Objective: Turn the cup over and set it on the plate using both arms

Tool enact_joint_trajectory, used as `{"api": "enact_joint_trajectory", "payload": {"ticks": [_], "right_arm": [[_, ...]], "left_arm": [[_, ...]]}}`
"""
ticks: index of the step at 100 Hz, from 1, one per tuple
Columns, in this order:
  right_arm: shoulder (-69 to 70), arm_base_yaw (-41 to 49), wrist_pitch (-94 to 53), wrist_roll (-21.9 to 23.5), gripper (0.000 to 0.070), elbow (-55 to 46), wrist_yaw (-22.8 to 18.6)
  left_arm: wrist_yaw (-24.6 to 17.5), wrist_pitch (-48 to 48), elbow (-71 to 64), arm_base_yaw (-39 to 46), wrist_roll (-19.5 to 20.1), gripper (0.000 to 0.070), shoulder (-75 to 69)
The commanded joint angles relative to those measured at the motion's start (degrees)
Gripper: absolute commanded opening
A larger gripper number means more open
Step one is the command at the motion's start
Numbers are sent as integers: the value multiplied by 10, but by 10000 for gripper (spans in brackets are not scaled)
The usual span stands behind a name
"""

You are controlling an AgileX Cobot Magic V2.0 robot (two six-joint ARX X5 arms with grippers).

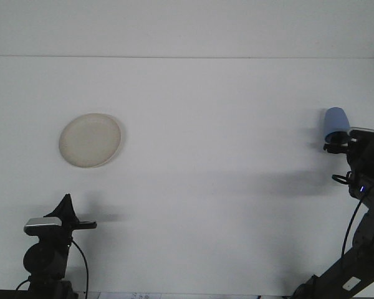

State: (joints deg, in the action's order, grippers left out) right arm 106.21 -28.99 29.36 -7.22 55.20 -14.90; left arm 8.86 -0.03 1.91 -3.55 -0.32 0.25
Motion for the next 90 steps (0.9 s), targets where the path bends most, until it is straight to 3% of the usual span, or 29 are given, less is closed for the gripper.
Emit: {"api": "enact_joint_trajectory", "payload": {"ticks": [1,27,59,90], "right_arm": [[27,-4,3,-4,476,22,-2],[86,-4,10,-8,453,78,-18],[94,-4,32,-16,0,90,-33],[23,1,-71,26,0,90,-36]], "left_arm": [[2,6,-11,1,7,12,-1],[2,6,-11,1,7,12,-1],[2,6,-11,1,7,12,-1],[2,6,-11,1,7,12,-1]]}}
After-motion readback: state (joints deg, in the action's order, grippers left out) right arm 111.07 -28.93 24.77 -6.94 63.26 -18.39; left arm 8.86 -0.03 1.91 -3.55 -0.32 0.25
